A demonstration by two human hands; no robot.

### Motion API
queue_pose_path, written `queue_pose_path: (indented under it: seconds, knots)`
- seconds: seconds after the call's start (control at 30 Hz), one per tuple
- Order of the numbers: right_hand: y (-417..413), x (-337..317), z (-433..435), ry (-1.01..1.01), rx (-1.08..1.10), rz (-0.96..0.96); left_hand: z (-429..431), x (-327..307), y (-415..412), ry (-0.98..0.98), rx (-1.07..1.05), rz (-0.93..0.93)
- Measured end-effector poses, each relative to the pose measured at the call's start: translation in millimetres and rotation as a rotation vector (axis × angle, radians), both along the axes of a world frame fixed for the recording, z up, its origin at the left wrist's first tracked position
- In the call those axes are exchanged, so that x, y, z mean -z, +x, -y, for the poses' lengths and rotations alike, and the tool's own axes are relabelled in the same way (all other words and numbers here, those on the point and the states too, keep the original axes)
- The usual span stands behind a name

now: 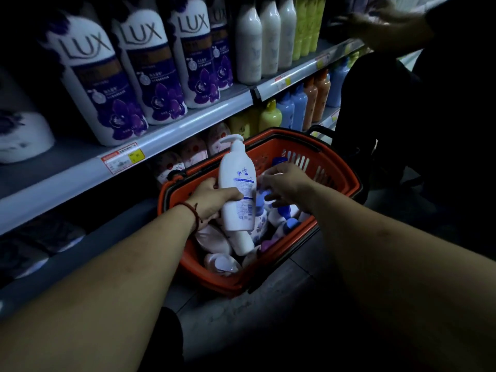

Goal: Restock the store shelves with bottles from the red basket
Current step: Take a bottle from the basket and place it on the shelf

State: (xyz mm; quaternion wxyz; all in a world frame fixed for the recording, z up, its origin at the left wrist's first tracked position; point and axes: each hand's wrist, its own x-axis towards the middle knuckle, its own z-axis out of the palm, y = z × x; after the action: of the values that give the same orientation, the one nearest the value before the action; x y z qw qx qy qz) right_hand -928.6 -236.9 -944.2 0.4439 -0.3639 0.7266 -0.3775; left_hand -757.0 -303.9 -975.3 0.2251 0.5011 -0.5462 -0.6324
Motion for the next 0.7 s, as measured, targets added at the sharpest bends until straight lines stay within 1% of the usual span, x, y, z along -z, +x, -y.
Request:
queue_pose_path:
  seconds: [0.13, 0.2, 0.27, 0.33, 0.37, 0.43, 0.47, 0.53, 0.6, 0.63, 0.7]
  knots:
    - [35, -13, 11, -0.075, -0.08, 0.067, -4, -16, 7, -0.156, -0.026, 0.022]
    - [47, -21, 13, -0.094, -0.084, 0.101, -7, -25, 9, -0.236, 0.052, -0.018]
    - [47, -23, 12, -0.129, -0.023, 0.14, -10, -34, 14, -0.265, 0.147, -0.069]
    - [38, -24, 7, -0.169, 0.048, 0.202, -12, -40, 22, -0.241, 0.176, -0.148]
    - [34, -26, 3, -0.176, 0.066, 0.264, -13, -42, 26, -0.213, 0.159, -0.181]
    - [29, -34, -4, -0.169, 0.051, 0.387, -13, -43, 34, -0.169, 0.089, -0.185]
    - [31, -37, -6, -0.175, 0.017, 0.417, -15, -43, 38, -0.13, 0.077, -0.165]
    - [38, -43, -8, -0.213, -0.071, 0.426, -20, -44, 43, -0.025, 0.126, -0.176]
    - [49, -47, -6, -0.242, -0.125, 0.43, -24, -49, 49, 0.006, 0.168, -0.244]
    - [55, -49, -5, -0.257, -0.132, 0.403, -24, -53, 52, -0.002, 0.164, -0.269]
    - [64, -54, -4, -0.329, -0.113, 0.27, -24, -61, 64, -0.037, 0.133, -0.278]
